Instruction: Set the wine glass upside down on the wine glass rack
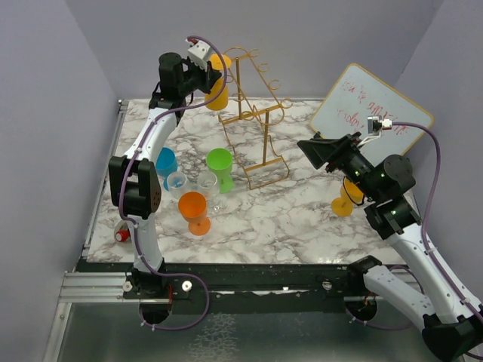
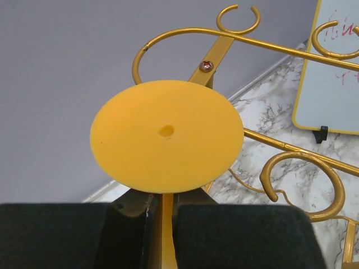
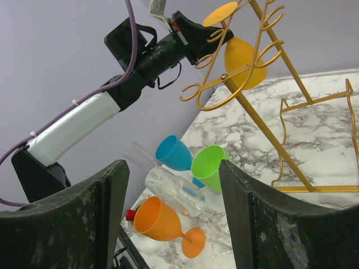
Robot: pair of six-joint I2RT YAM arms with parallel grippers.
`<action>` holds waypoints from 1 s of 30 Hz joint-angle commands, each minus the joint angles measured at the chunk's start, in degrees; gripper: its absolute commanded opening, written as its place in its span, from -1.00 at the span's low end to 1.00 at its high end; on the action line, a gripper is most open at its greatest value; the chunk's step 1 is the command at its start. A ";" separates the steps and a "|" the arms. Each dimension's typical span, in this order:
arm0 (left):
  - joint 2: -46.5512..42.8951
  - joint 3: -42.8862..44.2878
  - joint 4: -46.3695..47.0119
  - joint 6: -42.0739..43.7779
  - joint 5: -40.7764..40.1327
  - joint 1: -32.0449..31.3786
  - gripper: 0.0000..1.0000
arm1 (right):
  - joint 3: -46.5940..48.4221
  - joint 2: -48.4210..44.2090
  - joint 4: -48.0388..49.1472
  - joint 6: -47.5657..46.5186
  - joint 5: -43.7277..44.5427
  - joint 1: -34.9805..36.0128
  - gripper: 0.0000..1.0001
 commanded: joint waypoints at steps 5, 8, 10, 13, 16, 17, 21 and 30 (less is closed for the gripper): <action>-0.17 -1.32 1.27 -2.94 2.94 1.48 -0.52 | 0.87 -0.23 0.29 0.18 -1.09 0.21 0.41; -2.27 -2.44 -0.55 -3.37 3.15 2.45 -0.35 | 1.42 0.14 -0.72 0.84 -0.50 0.20 0.41; -4.63 -4.83 -0.42 -3.96 2.89 3.13 -0.20 | 2.21 0.69 -2.03 0.82 -0.85 0.17 0.41; -7.81 -8.27 -0.84 -3.79 1.16 3.24 0.03 | 2.70 1.29 -3.37 0.42 -1.08 0.21 0.43; -10.70 -10.04 -3.65 -3.75 -1.95 3.24 0.19 | 3.36 1.67 -5.40 -0.15 -1.04 0.18 0.47; -12.12 -11.40 -3.70 -4.36 -3.25 3.26 0.25 | 3.76 1.85 -6.47 -0.41 -1.00 0.17 0.48; -18.75 -16.83 -5.82 -8.39 -7.65 3.41 0.61 | 5.68 2.84 -12.47 -1.56 -0.75 0.23 0.49; -34.21 -26.06 -15.97 -15.65 -9.49 3.28 0.98 | 12.28 4.81 -34.06 -5.57 9.39 0.17 0.48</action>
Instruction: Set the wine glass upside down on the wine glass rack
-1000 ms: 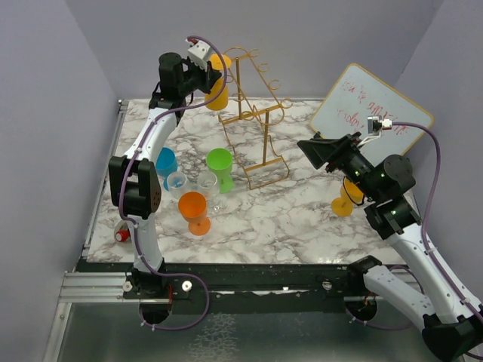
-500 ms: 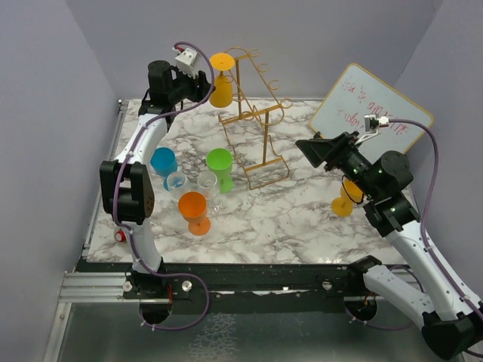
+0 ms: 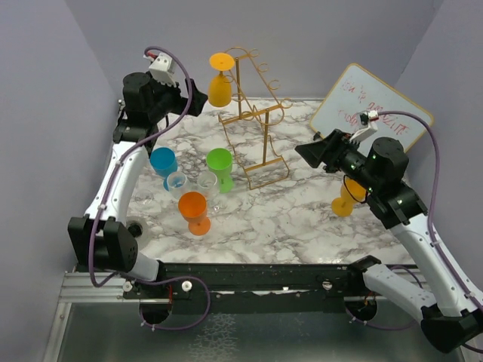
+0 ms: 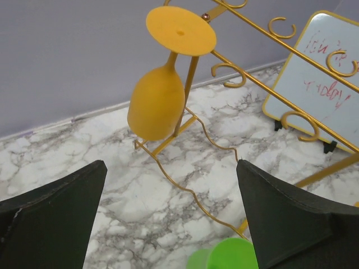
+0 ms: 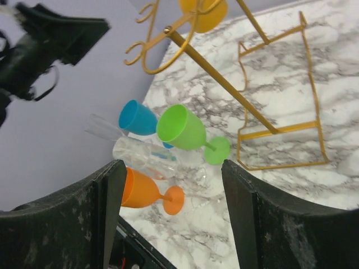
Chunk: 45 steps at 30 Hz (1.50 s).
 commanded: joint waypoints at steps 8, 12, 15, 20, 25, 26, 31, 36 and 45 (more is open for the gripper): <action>-21.50 -12.60 -11.37 -6.25 9.37 -0.02 0.98 | 7.42 0.73 -33.05 -6.88 35.01 0.21 0.38; -25.68 -16.27 -11.85 -8.92 7.13 -0.59 0.98 | 8.64 0.73 -37.99 -5.37 45.50 0.20 0.38; -28.21 -18.03 -11.69 -10.23 6.59 -0.64 0.98 | 9.28 3.27 -42.24 -5.05 47.69 0.15 0.38; -30.14 -17.42 -12.71 -10.89 9.65 -0.82 0.98 | 6.30 8.02 -43.15 -6.15 46.78 0.16 0.38; -30.68 -16.28 -15.09 -9.62 7.56 -2.02 0.98 | 4.40 13.02 -41.18 -5.48 44.35 0.15 0.29; -31.20 -16.51 -14.97 -9.27 6.17 -2.29 0.98 | 3.88 13.48 -39.93 -6.34 43.88 0.17 0.25; -34.08 -18.57 -14.22 -7.59 -0.80 -3.45 0.98 | 3.18 16.81 -37.11 -7.95 41.11 0.21 -0.01; -34.35 -20.80 -12.11 -9.14 -2.31 -4.13 0.98 | 3.26 18.47 -36.29 -9.05 38.14 0.20 -0.45; -33.16 -19.24 -12.69 -10.74 -6.51 -4.46 0.98 | 3.28 12.30 -28.99 -13.47 30.00 0.18 -0.99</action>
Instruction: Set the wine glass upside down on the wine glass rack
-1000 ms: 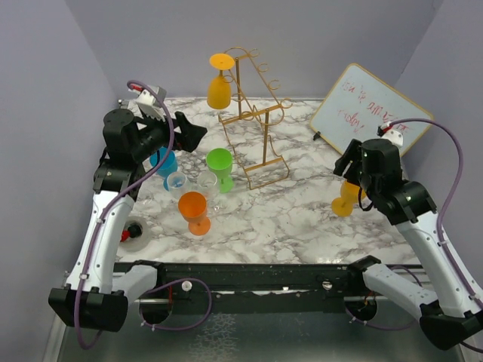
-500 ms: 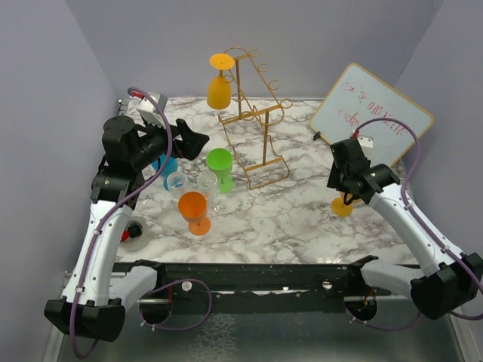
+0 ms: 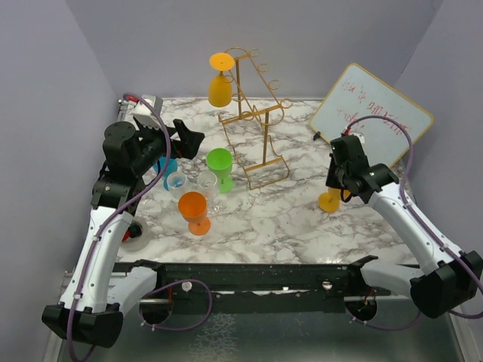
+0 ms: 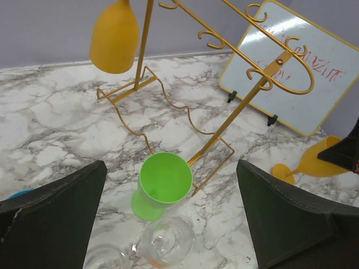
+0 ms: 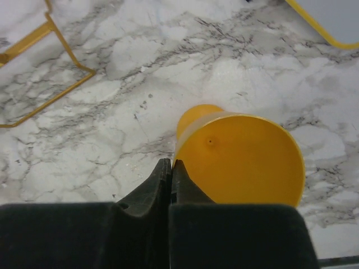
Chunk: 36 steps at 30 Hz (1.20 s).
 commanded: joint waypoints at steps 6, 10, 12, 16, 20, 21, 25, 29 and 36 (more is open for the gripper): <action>0.75 4.16 -1.05 -4.33 5.02 -0.84 0.98 | -0.41 -11.06 14.05 -1.03 -6.86 0.17 -0.99; 1.00 6.74 -1.01 -6.83 9.41 -1.38 0.98 | -1.61 -15.57 21.72 1.11 -5.49 0.16 -0.99; 1.10 7.93 -0.98 -7.74 9.95 -1.51 0.98 | -2.32 -17.66 25.82 2.17 -5.35 0.20 -0.99; 1.45 8.55 0.64 -11.28 11.80 -1.75 0.98 | -4.10 -21.68 32.31 5.19 -5.00 0.22 -0.99; 2.18 6.55 7.61 -20.59 15.48 -2.13 0.98 | -8.45 -27.78 40.97 9.61 -4.76 0.23 -0.99; 2.44 5.32 10.83 -23.94 16.81 -2.42 0.98 | -9.74 -29.25 43.95 10.42 -4.78 0.20 -0.99; 4.81 1.49 25.15 -34.80 18.91 -4.84 0.98 | -13.28 -33.05 53.21 11.91 -6.71 0.15 -0.99; 9.28 2.69 32.90 -39.91 19.73 -6.95 0.98 | -16.67 -35.85 61.30 9.82 -7.69 0.11 -0.99; 13.60 8.61 35.61 -40.04 12.53 -16.05 0.98 | -17.31 -36.81 70.01 9.77 -13.71 0.15 -0.99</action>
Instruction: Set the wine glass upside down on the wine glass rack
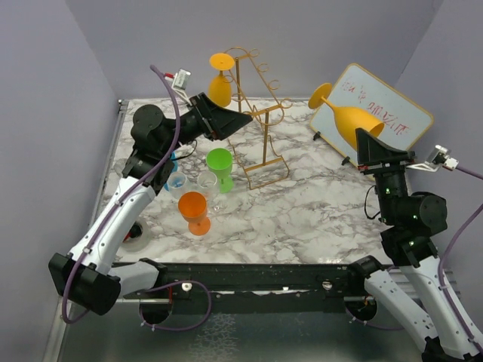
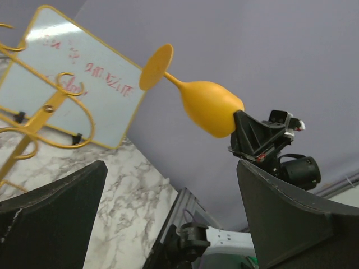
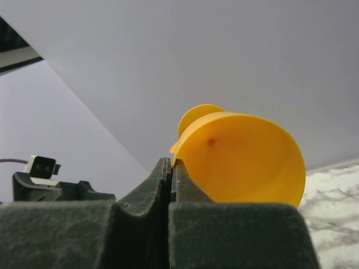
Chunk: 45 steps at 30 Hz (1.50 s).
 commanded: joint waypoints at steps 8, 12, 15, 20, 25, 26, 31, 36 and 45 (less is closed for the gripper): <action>2.26 1.64 14.19 -12.52 -21.33 -14.22 0.98 | -1.17 1.07 19.74 6.93 -13.51 0.17 -0.99; 3.90 -2.32 25.19 -16.01 -29.06 -18.27 0.98 | -1.30 2.76 21.07 7.19 -14.46 0.18 -0.99; 7.24 0.47 26.31 -15.59 -28.77 -19.93 0.98 | -1.23 3.40 21.63 6.78 -15.24 0.17 -0.99; 10.61 2.22 26.79 -15.01 -31.42 -23.02 0.98 | -1.98 4.40 24.39 8.99 -16.90 0.18 -0.99; 13.18 3.28 27.82 -17.10 -34.12 -24.67 0.91 | -2.04 5.36 25.24 10.17 -17.80 0.16 -0.99; 13.66 3.42 28.43 -17.71 -34.75 -24.73 0.89 | -2.07 5.54 25.39 10.46 -18.07 0.15 -0.99; 14.99 3.22 32.42 -19.24 -38.51 -25.01 0.75 | -2.39 6.50 26.34 12.19 -18.94 0.25 -0.99; 16.06 3.73 33.85 -20.30 -40.56 -25.39 0.47 | -2.18 8.51 27.53 14.63 -21.33 0.21 -0.99; 17.70 5.38 34.26 -20.85 -42.10 -25.83 -0.06 | -2.86 11.23 29.96 16.21 -22.55 0.15 -0.99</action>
